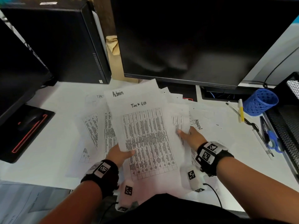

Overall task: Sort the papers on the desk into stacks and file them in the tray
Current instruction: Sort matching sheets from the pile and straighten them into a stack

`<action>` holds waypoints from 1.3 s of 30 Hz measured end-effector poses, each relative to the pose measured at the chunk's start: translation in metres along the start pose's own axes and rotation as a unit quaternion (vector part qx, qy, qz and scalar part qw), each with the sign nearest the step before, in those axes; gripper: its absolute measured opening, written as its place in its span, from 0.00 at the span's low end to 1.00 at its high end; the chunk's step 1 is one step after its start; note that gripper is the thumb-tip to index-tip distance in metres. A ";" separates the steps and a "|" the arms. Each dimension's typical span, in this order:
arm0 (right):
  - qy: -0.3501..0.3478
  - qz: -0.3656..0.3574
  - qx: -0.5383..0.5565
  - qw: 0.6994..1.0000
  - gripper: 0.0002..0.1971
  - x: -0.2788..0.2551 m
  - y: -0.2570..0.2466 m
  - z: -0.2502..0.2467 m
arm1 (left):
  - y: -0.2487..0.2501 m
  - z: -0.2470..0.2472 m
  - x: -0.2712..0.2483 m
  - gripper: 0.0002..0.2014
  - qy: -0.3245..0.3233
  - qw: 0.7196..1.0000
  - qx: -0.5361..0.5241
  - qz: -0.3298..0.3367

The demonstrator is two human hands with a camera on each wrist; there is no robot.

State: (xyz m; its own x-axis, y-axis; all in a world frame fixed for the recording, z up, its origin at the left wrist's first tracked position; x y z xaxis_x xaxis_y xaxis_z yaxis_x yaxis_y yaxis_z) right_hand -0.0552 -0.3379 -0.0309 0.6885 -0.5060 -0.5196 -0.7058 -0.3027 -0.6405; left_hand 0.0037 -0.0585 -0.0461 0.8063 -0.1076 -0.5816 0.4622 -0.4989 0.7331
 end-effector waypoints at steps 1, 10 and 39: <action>-0.003 -0.009 0.034 0.999 0.36 -0.001 -0.001 -0.001 | 0.004 -0.002 -0.003 0.20 0.001 1.000 -0.003 0.007; -0.089 -0.078 0.063 0.991 0.25 -0.014 -0.029 0.000 | 0.038 -0.010 -0.014 0.28 -0.089 0.988 0.117 0.050; 0.052 0.095 -0.239 0.965 0.21 0.012 0.037 -0.055 | 0.009 -0.014 -0.004 0.18 0.050 0.998 0.010 0.030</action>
State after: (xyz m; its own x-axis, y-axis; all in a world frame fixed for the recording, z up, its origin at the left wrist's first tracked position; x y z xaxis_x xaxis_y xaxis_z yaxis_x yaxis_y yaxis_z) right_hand -0.0822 -0.3995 -0.0295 0.5358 -0.6596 -0.5271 -0.8313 -0.5215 -0.1925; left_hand 0.0095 -0.0500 -0.0322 0.8658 -0.0524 -0.4976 0.4050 -0.5106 0.7584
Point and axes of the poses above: each hand's wrist, its own x-axis towards the middle knuckle, its own z-axis out of the palm, y = z × x, the point moved 2 cm from there along x, towards the middle knuckle, and after that the axes turned 5 degrees about y, right-handed, at the moved point
